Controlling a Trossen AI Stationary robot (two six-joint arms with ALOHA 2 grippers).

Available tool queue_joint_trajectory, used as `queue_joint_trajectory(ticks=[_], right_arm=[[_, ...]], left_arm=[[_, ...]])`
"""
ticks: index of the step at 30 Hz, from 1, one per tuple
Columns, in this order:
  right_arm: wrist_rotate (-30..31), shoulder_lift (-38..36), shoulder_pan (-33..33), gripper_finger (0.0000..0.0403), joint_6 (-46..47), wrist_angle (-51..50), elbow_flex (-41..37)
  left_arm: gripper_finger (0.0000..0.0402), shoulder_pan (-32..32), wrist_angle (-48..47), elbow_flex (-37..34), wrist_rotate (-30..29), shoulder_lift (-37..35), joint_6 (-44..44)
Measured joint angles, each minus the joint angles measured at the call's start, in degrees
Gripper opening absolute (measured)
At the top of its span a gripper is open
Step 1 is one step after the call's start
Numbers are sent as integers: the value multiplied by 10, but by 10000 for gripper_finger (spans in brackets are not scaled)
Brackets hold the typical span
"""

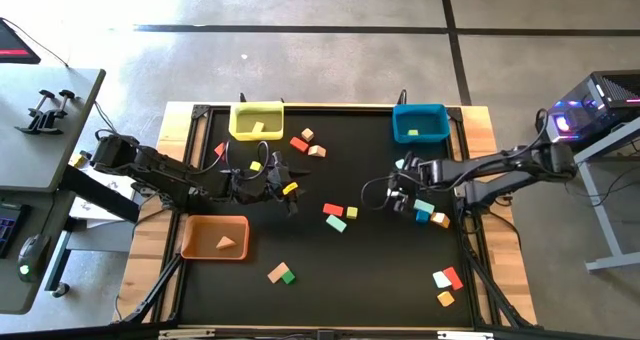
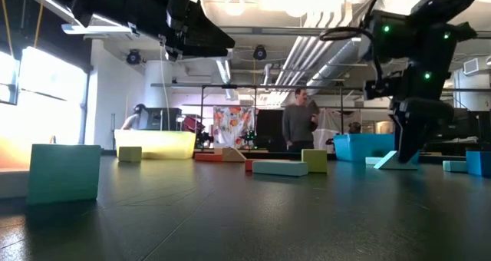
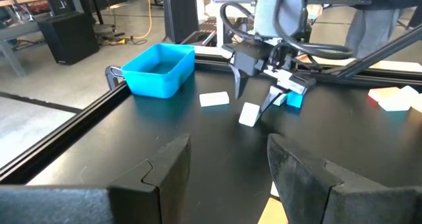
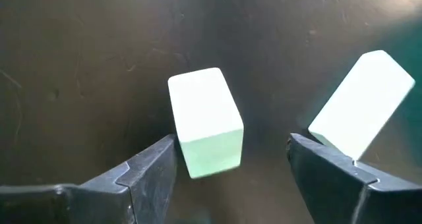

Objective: Sort blocks by size
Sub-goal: Put the light blue wooden block into the orange bin

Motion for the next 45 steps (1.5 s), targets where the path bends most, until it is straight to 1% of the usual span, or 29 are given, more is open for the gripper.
queue_joint_trajectory(ticks=[6,9,11,16,17,25,29,32,34,37,40,42,45], right_arm=[[-26,0,-25,274,-40,70,-28],[-39,0,-30,254,-52,84,-30],[-41,0,-30,229,-53,94,-30],[-41,0,-25,132,-53,118,-29],[-41,0,-24,121,-53,119,-29],[-27,0,-10,121,-51,122,-29],[-27,0,4,121,-59,184,-29],[-27,0,14,121,-92,256,-29],[-31,0,15,121,-109,328,-33],[-76,0,14,121,-123,513,-76],[-114,5,15,121,-112,715,-135],[-114,5,15,121,-97,816,-165],[-93,5,26,121,-96,940,-189]], left_arm=[[188,0,1,0,0,0,0],[188,0,1,0,0,0,0],[188,0,1,0,0,0,0],[188,0,2,0,0,0,7],[188,-1,2,0,0,0,9],[188,-3,2,0,0,0,9],[188,-2,2,0,0,0,9],[188,-2,2,0,0,0,10],[188,-5,2,0,0,0,17],[188,-21,7,0,-6,11,52],[188,-49,42,0,-39,37,101],[188,-66,86,0,-61,62,140],[188,-76,172,2,-61,104,196]])
